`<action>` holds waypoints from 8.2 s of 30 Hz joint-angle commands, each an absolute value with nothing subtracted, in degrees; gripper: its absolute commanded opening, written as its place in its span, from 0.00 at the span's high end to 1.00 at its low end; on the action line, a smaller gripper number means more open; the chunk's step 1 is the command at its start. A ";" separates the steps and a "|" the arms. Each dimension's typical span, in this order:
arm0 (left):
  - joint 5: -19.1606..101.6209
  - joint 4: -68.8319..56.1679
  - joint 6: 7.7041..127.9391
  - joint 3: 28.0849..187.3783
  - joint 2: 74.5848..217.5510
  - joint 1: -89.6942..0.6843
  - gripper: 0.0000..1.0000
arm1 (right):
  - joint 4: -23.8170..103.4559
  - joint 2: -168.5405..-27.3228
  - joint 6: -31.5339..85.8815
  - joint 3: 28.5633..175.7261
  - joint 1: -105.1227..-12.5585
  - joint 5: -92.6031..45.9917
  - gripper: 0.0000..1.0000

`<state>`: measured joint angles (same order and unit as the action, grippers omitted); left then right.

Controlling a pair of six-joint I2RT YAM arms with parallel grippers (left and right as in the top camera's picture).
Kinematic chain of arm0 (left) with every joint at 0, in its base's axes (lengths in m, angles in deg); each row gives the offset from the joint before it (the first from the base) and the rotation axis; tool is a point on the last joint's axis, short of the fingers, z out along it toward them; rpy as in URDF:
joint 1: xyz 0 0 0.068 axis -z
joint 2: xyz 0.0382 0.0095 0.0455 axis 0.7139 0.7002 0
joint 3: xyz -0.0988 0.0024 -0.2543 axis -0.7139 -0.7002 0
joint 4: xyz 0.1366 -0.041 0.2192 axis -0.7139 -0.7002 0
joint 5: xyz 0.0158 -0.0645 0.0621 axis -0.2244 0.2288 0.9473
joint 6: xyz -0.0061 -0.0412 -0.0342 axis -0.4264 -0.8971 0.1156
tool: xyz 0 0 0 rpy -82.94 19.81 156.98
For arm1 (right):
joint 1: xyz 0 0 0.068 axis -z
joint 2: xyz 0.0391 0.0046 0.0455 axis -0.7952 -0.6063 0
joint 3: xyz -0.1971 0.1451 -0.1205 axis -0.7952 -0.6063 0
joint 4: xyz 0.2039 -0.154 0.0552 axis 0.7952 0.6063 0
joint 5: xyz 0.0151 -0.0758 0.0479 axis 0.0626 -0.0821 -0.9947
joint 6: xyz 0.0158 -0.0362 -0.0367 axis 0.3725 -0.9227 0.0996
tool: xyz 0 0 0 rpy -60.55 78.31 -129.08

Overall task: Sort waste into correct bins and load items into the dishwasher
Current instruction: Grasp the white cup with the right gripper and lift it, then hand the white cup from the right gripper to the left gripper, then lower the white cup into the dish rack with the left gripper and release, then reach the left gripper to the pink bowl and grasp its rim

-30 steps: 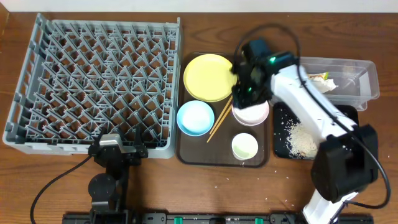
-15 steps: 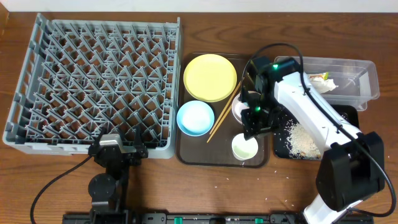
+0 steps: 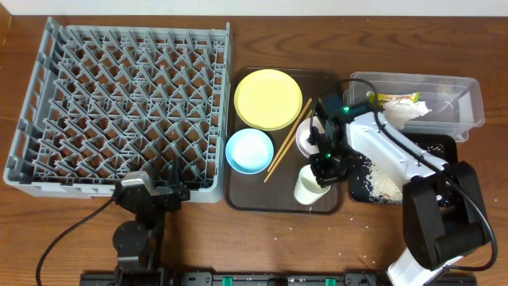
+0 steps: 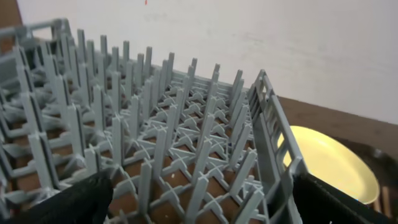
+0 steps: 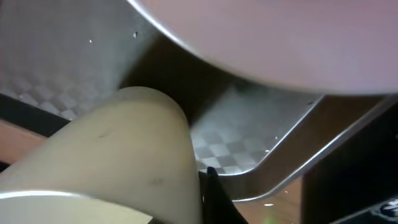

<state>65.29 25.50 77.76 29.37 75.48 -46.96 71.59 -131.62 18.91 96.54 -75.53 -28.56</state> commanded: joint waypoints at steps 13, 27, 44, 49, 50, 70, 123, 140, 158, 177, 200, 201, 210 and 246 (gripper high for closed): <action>39.98 20.24 60.49 56.46 107.81 -47.10 0.06 | 61.88 -119.38 20.18 106.11 -71.59 -38.00 0.99; 7.33 41.94 0.64 64.08 142.89 -47.10 0.06 | 30.37 -127.32 29.16 106.26 -67.57 -71.47 0.99; -9.76 56.30 24.99 64.08 144.90 -47.16 0.06 | 4.66 -138.57 38.26 106.24 -76.25 -100.49 0.99; -10.37 56.30 24.29 64.08 144.88 -47.16 0.06 | 4.64 -139.34 37.38 106.09 -77.71 -101.13 0.99; -11.47 56.32 24.34 64.08 144.88 -47.16 0.06 | 4.66 -139.78 37.40 106.09 -77.80 -101.39 0.99; -11.90 56.30 25.54 64.04 144.90 -47.14 0.29 | 4.62 -141.96 37.47 106.09 -79.00 -103.29 0.99; -7.23 56.26 26.24 63.97 144.90 -47.10 0.39 | -7.32 -141.98 45.56 106.09 -80.23 -104.47 0.99; -7.18 56.30 26.22 63.97 144.88 -47.12 0.73 | -8.25 -141.98 45.60 106.09 -78.50 -103.18 0.39; 4.55 56.74 26.04 64.89 144.83 -59.55 0.76 | -10.31 -140.80 46.43 106.29 -64.64 -93.61 0.01; 31.15 1.11 60.49 90.57 144.81 -57.83 0.77 | 69.86 -131.73 13.12 148.65 -67.62 -26.18 0.01; 68.66 -42.30 65.45 115.14 170.17 -35.07 0.76 | 77.58 -130.57 11.68 148.43 -67.00 -25.79 0.01; 68.62 -42.41 65.45 115.14 171.13 -35.07 0.76 | 77.58 -130.57 11.68 148.40 -67.05 -25.79 0.01; 67.81 -42.80 65.41 114.81 179.59 -33.37 0.76 | 77.58 -130.57 11.68 147.92 -67.07 -25.79 0.01; 58.93 -31.28 65.10 126.29 177.77 -12.78 0.11 | 78.41 -129.90 20.33 147.29 -60.14 -21.90 0.01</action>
<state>59.98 -33.49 68.71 128.06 172.35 -15.29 78.19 -130.29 16.49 147.71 -64.16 -22.73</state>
